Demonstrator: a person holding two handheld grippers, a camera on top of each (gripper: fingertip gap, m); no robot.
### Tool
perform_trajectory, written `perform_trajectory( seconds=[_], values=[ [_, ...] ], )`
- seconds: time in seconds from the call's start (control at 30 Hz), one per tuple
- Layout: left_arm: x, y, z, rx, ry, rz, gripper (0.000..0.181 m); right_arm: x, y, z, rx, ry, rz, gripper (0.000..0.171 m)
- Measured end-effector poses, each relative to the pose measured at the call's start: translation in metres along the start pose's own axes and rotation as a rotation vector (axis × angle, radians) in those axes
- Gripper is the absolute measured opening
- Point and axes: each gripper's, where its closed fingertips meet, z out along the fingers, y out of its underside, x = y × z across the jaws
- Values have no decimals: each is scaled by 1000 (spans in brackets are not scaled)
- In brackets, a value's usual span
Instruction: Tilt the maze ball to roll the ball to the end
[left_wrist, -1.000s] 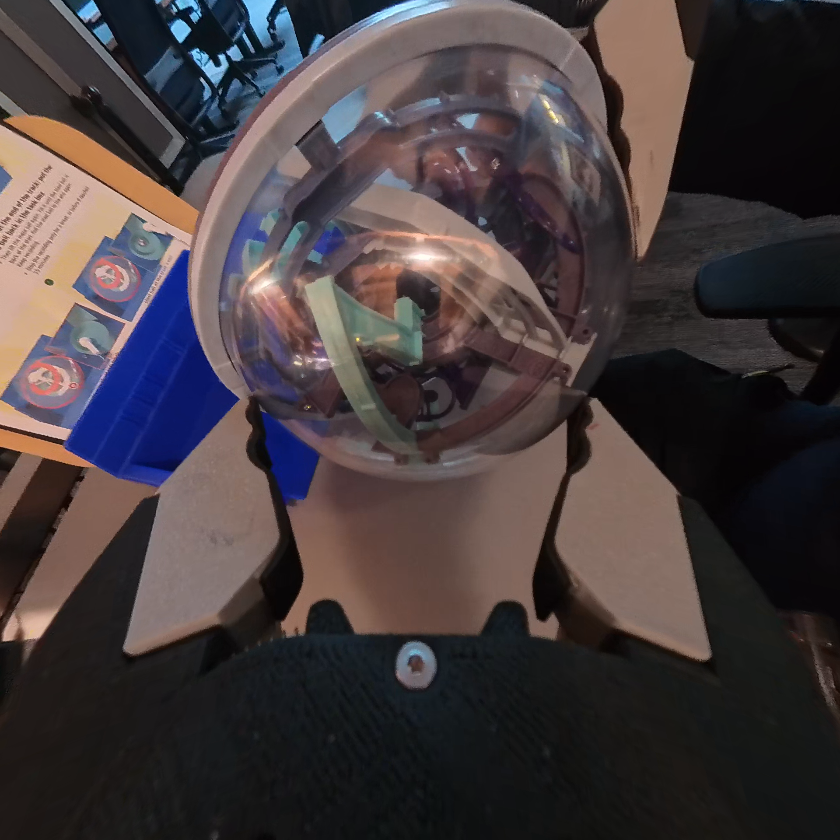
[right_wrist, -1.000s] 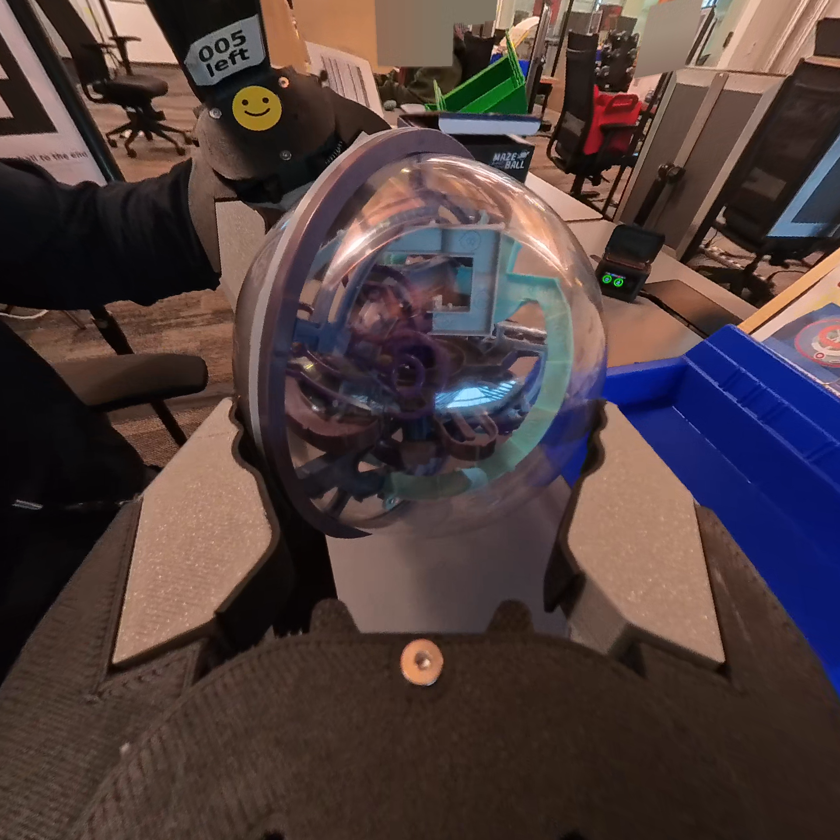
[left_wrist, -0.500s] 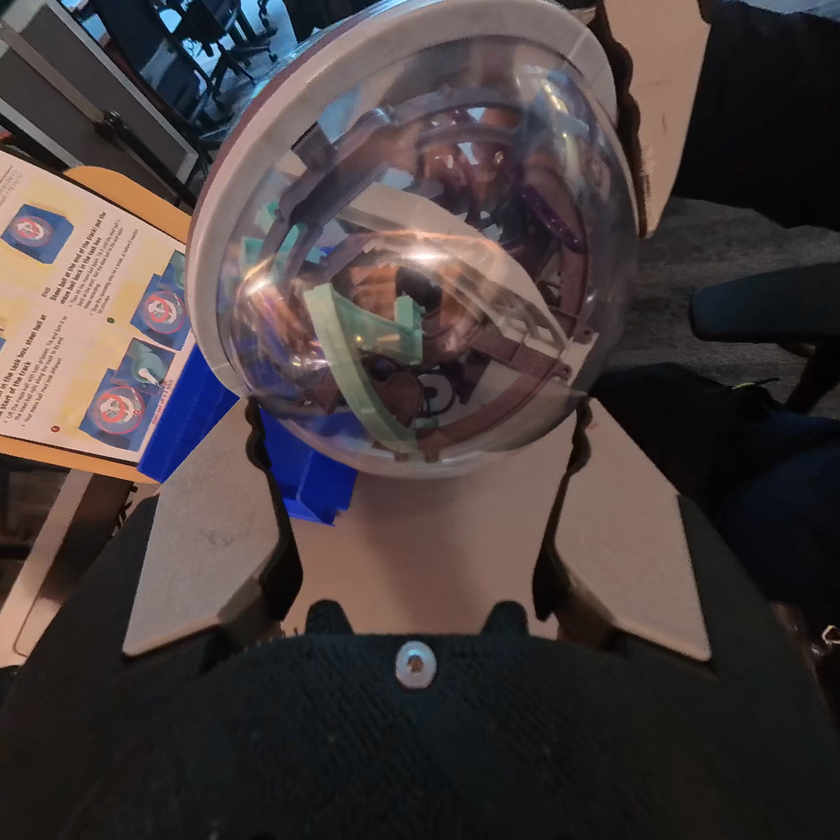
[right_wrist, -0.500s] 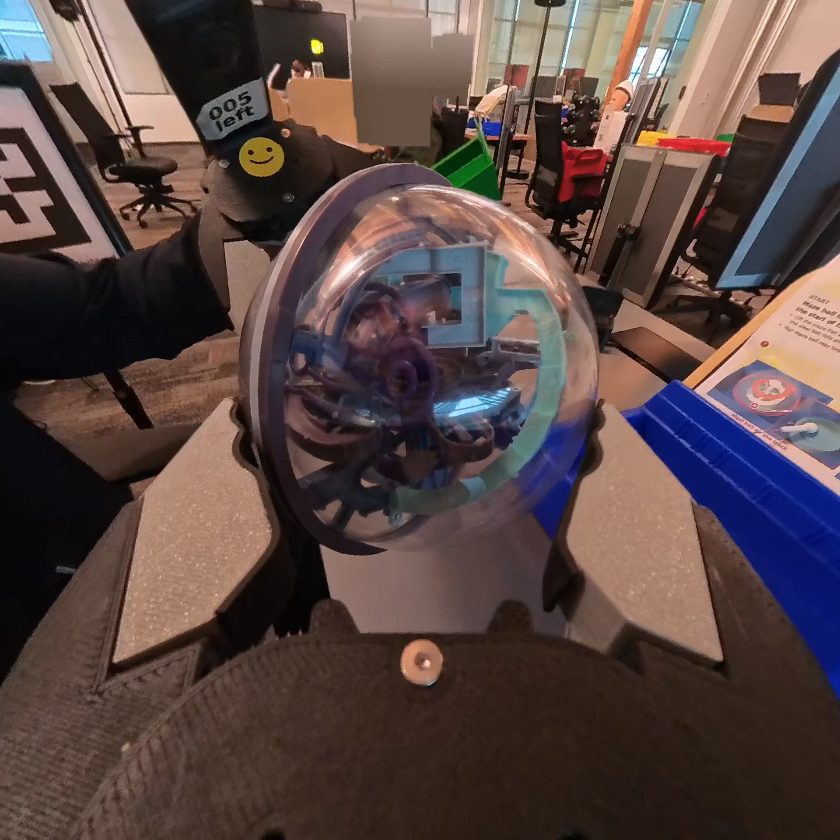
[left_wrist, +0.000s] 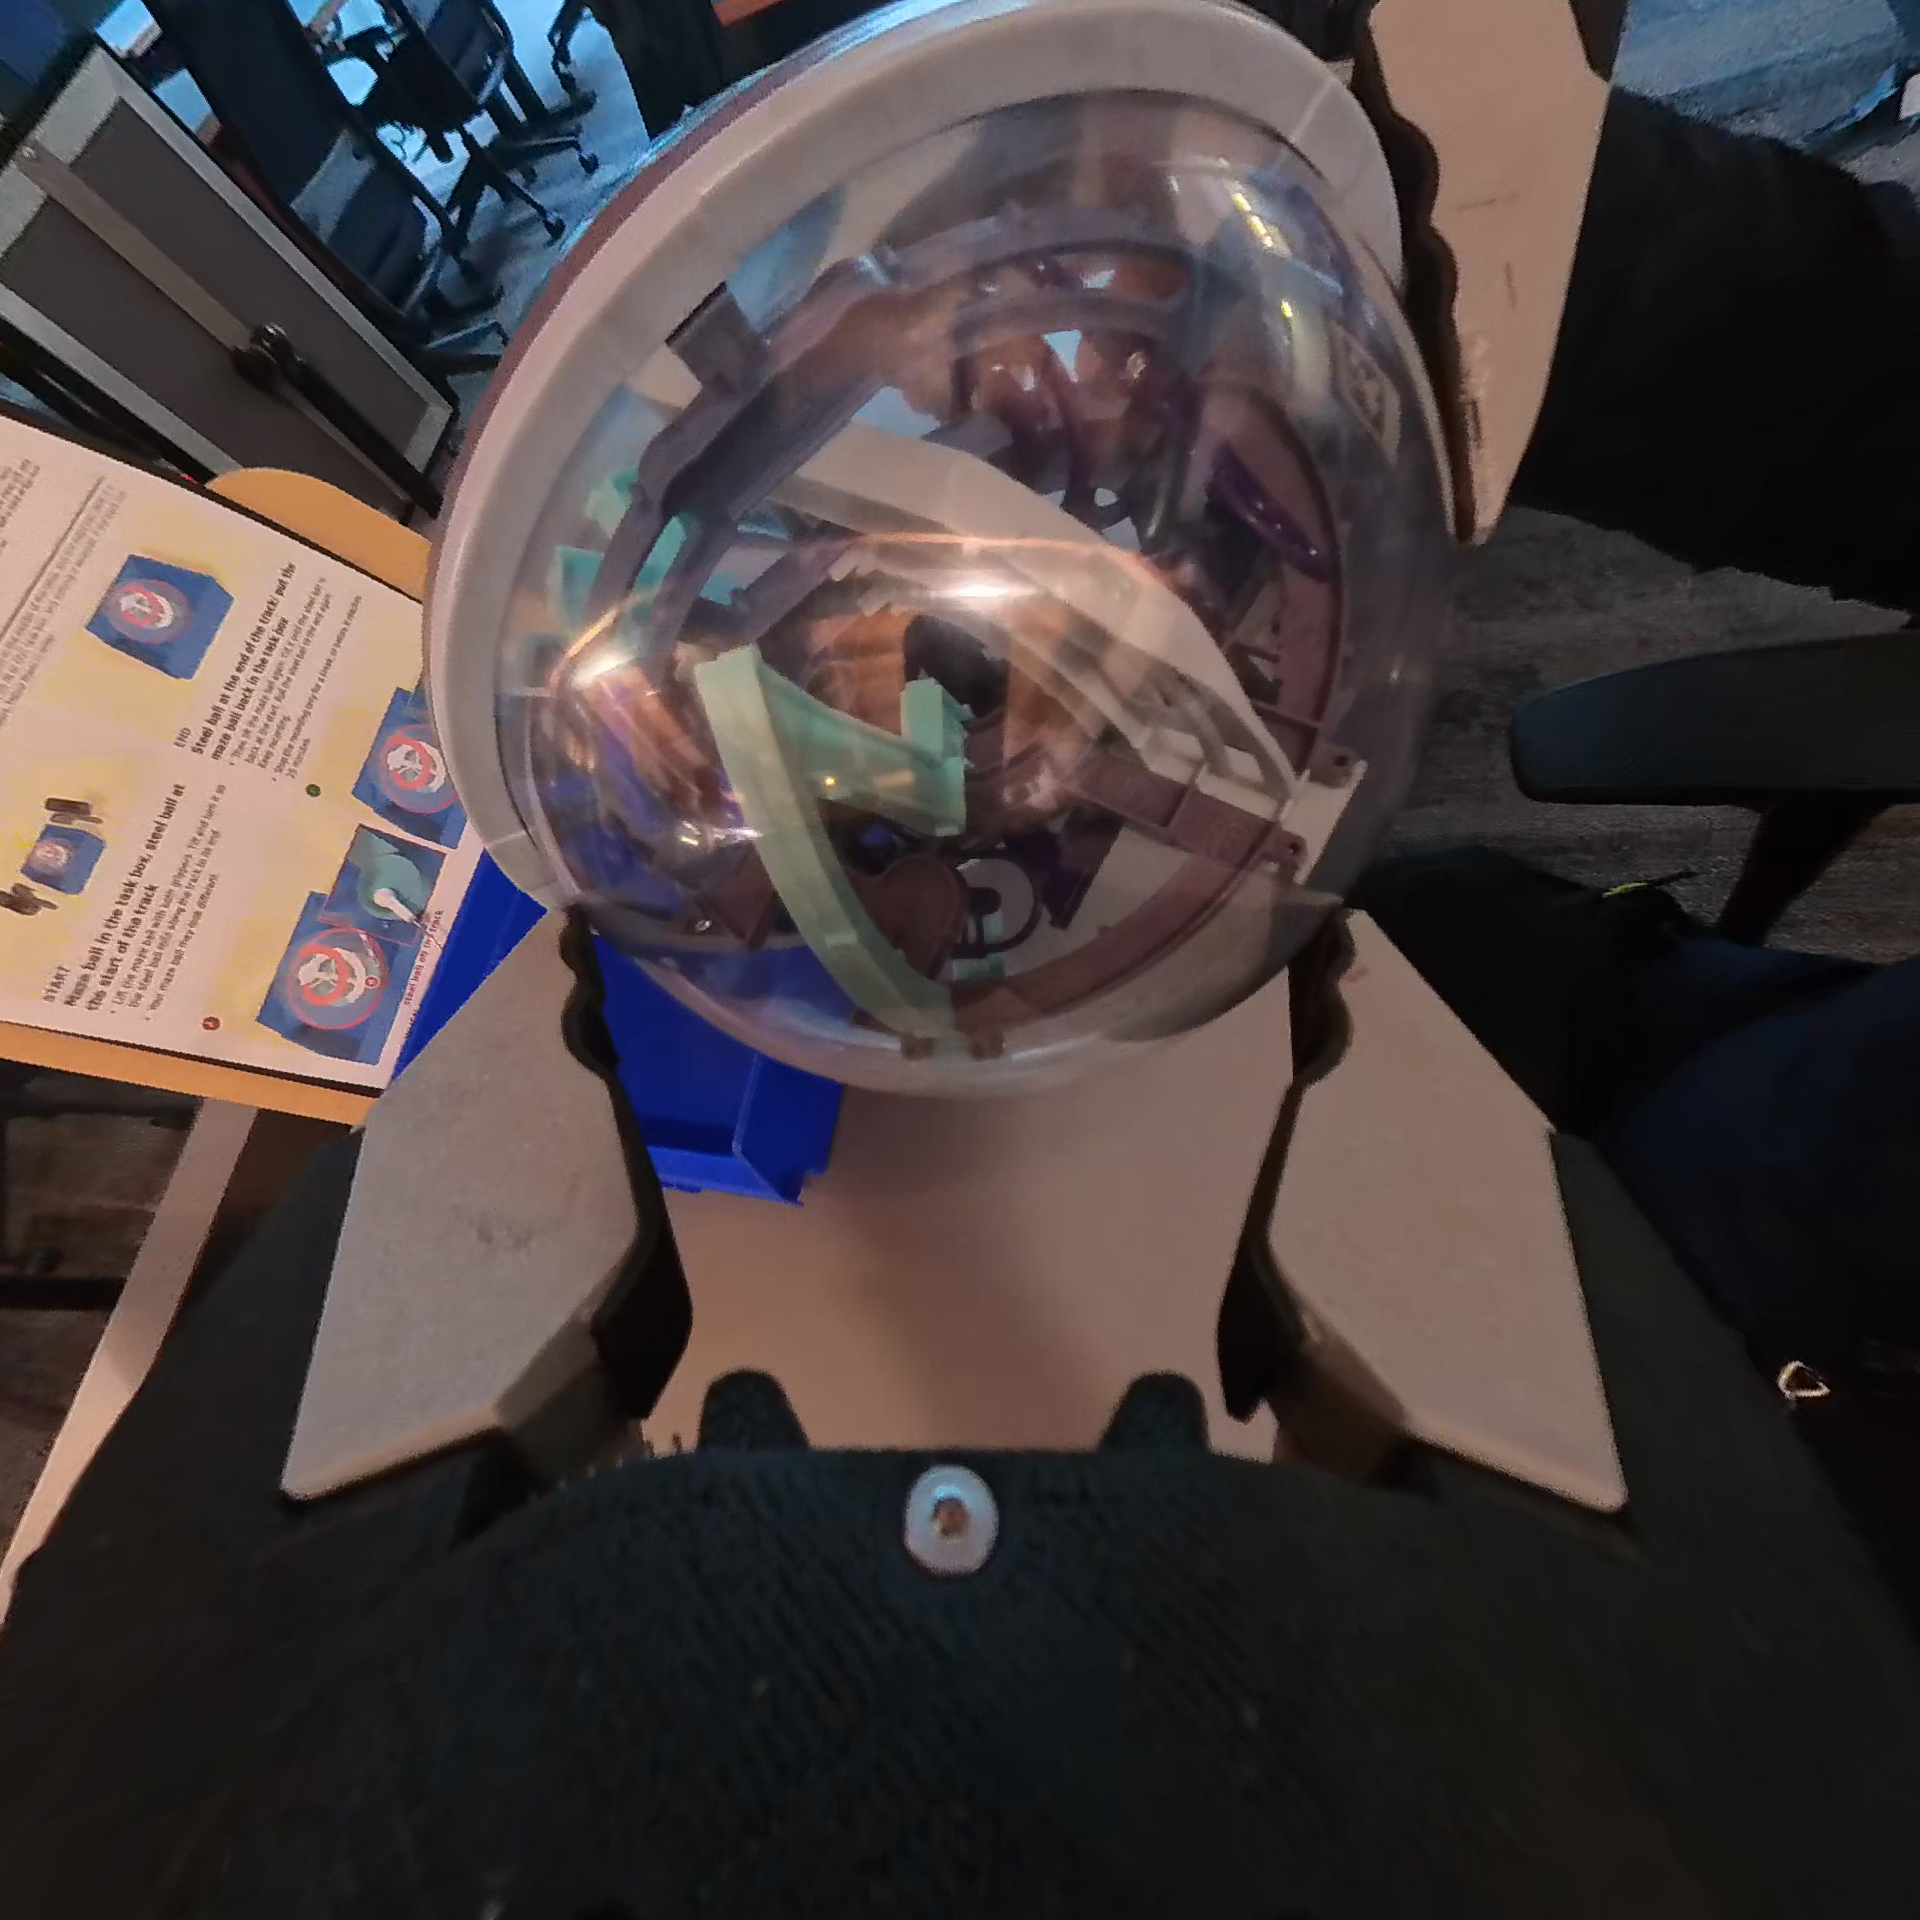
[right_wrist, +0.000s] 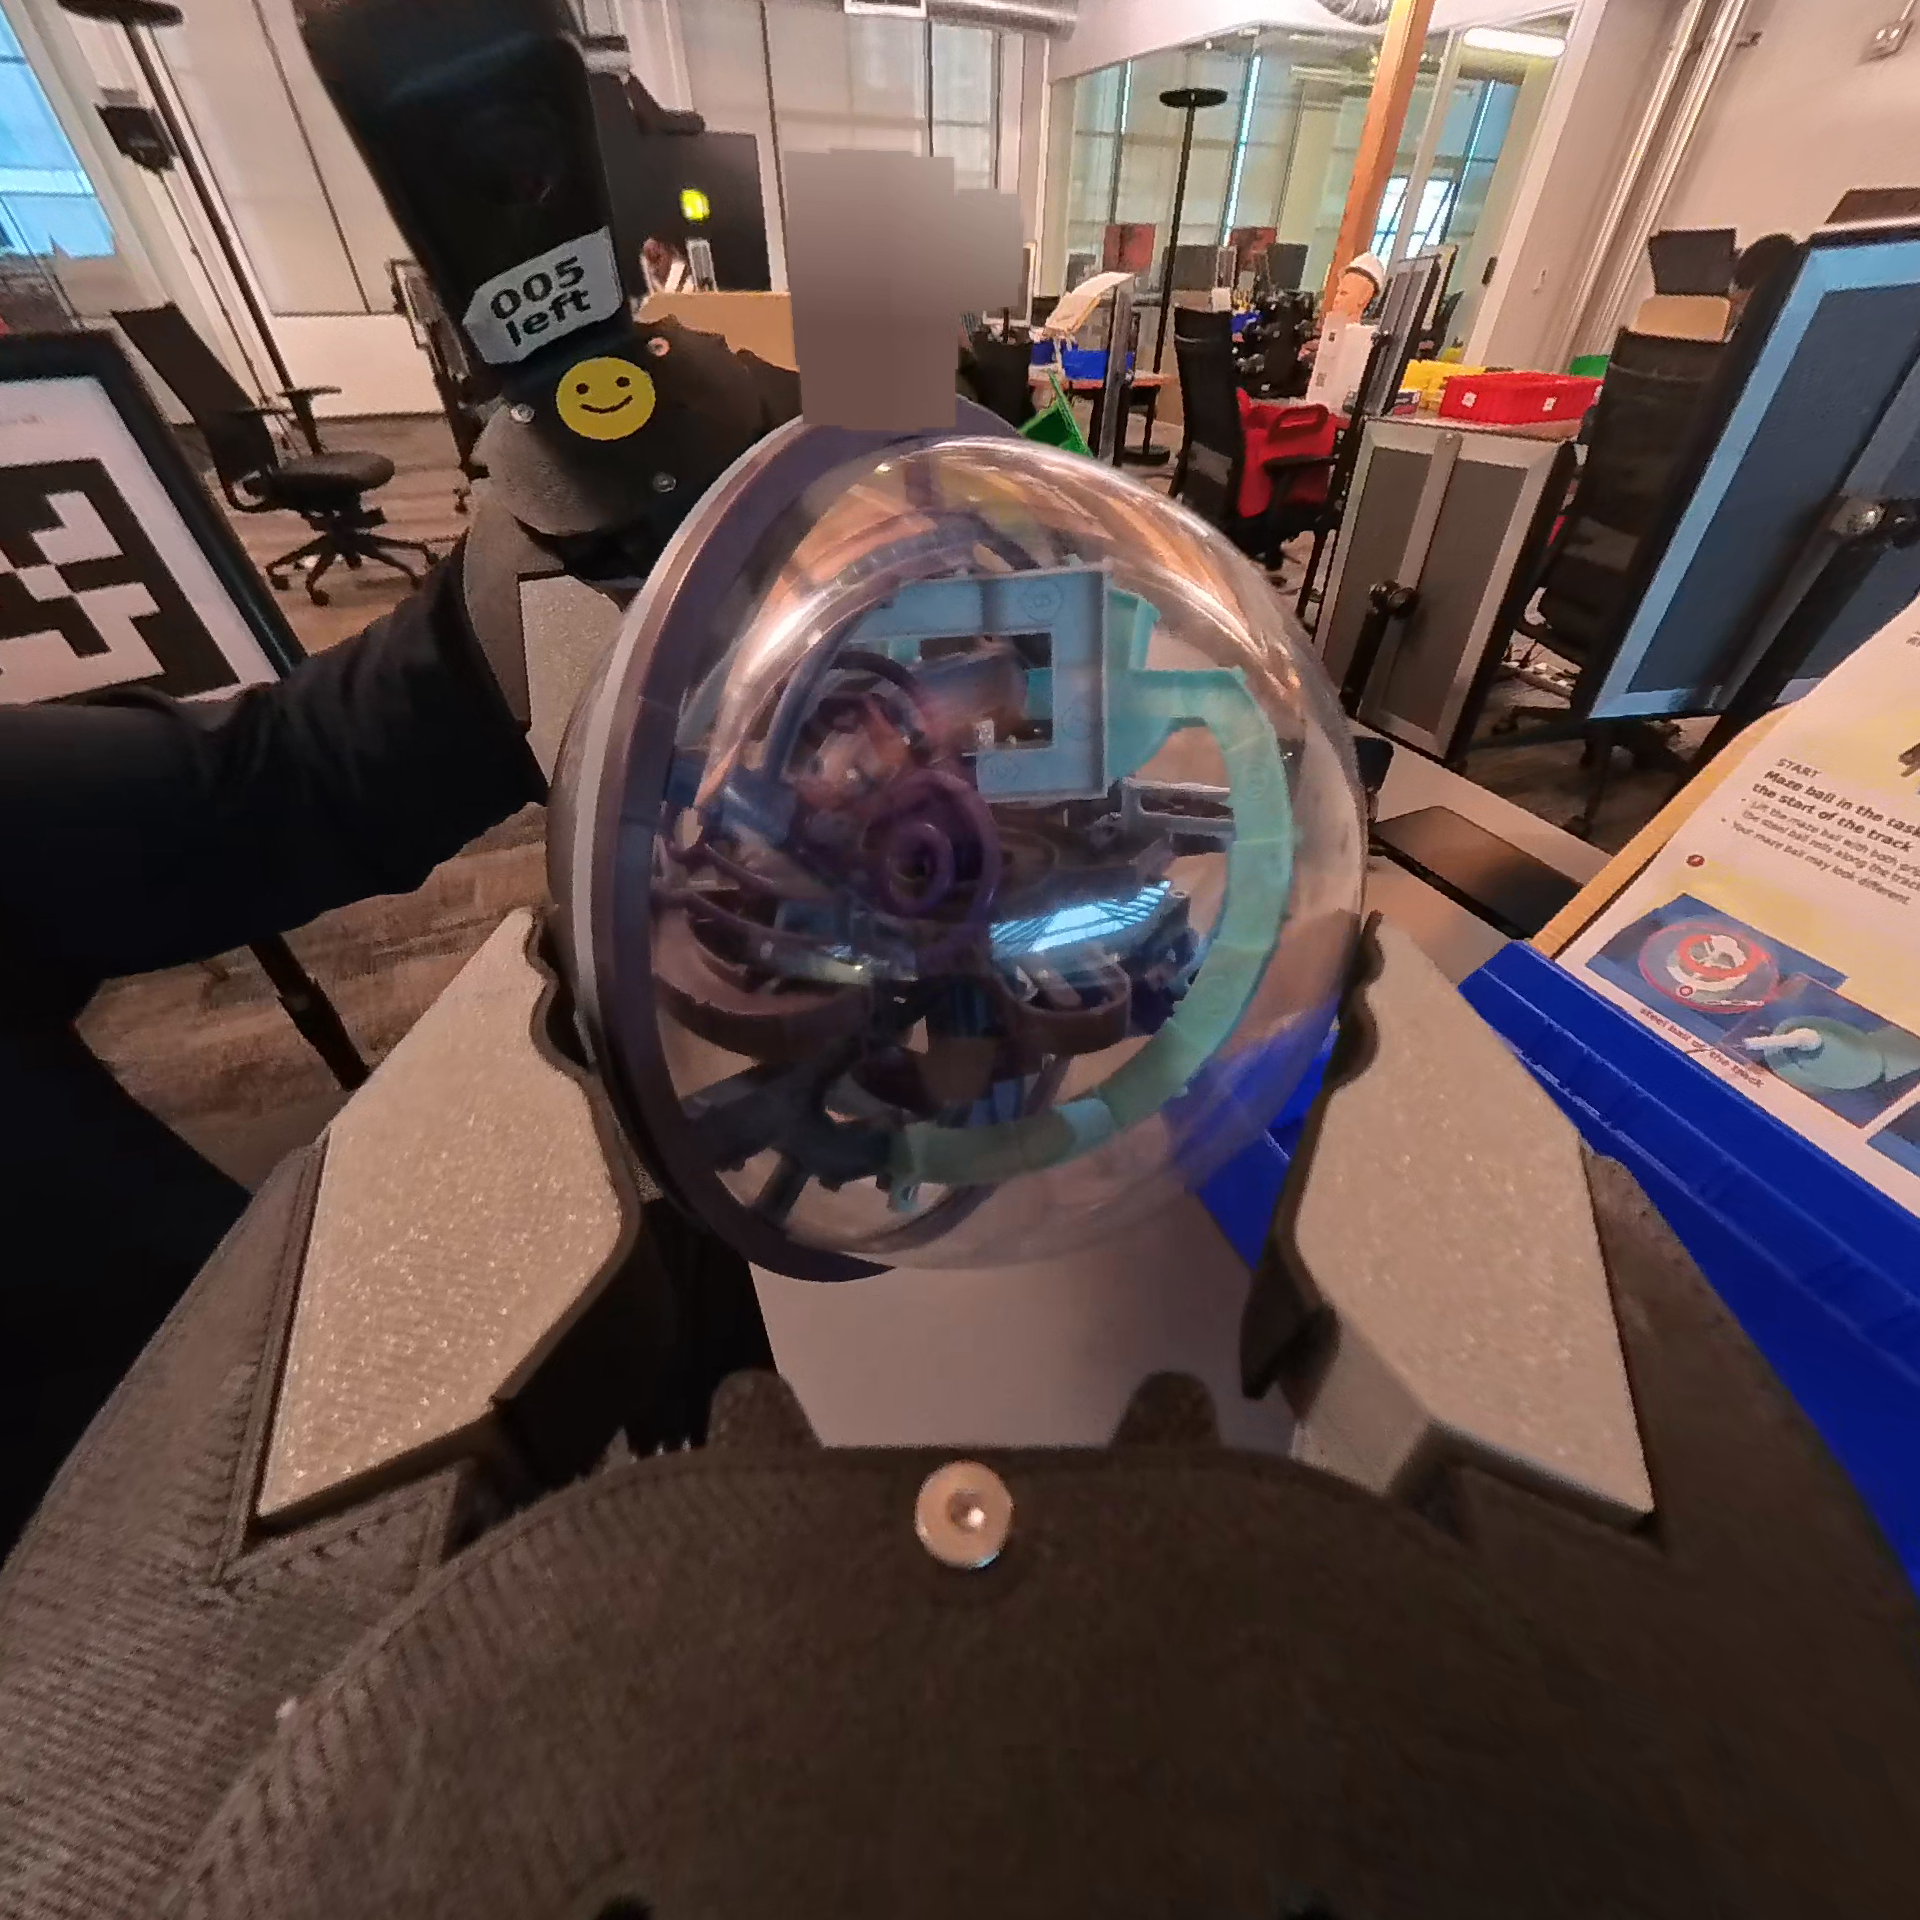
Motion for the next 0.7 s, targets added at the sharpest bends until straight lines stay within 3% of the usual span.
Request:
perform_trajectory(
  seconds=[0.7],
  values=[
    [5,-13,2,24,60,4,133,-6,-20,-12,23,103,-5,141]
  ],
)
